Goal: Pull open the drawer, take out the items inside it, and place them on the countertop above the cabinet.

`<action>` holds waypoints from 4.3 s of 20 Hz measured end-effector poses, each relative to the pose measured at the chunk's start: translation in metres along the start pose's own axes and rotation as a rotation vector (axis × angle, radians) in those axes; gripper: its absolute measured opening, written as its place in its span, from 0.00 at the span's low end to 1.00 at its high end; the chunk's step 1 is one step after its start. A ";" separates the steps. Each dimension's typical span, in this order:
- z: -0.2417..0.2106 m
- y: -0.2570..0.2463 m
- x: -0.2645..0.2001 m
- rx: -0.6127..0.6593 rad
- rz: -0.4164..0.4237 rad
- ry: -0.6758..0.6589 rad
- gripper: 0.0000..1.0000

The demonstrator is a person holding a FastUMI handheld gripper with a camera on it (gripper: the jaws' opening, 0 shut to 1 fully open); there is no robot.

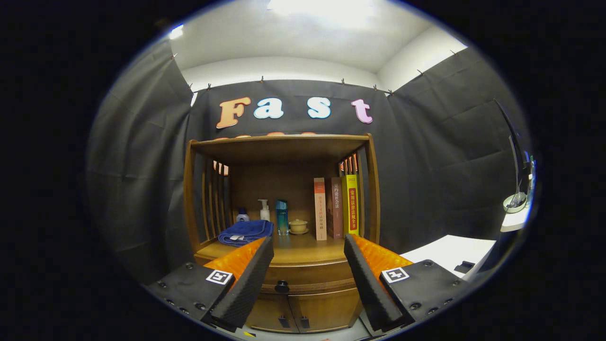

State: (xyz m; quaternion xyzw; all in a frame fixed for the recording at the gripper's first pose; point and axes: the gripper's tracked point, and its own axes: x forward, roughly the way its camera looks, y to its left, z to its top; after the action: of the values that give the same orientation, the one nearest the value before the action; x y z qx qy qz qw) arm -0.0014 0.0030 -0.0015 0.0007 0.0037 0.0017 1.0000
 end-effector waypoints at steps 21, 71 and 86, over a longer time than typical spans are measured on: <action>-0.075 0.036 0.020 -0.009 0.071 0.063 0.99; -0.366 0.023 0.059 0.122 0.001 0.323 0.09; -0.336 0.074 0.133 0.081 0.141 0.320 0.63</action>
State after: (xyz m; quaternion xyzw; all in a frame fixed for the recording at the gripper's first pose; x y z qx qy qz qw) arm 0.1286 0.0778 -0.3388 0.0410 0.1629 0.0719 0.9832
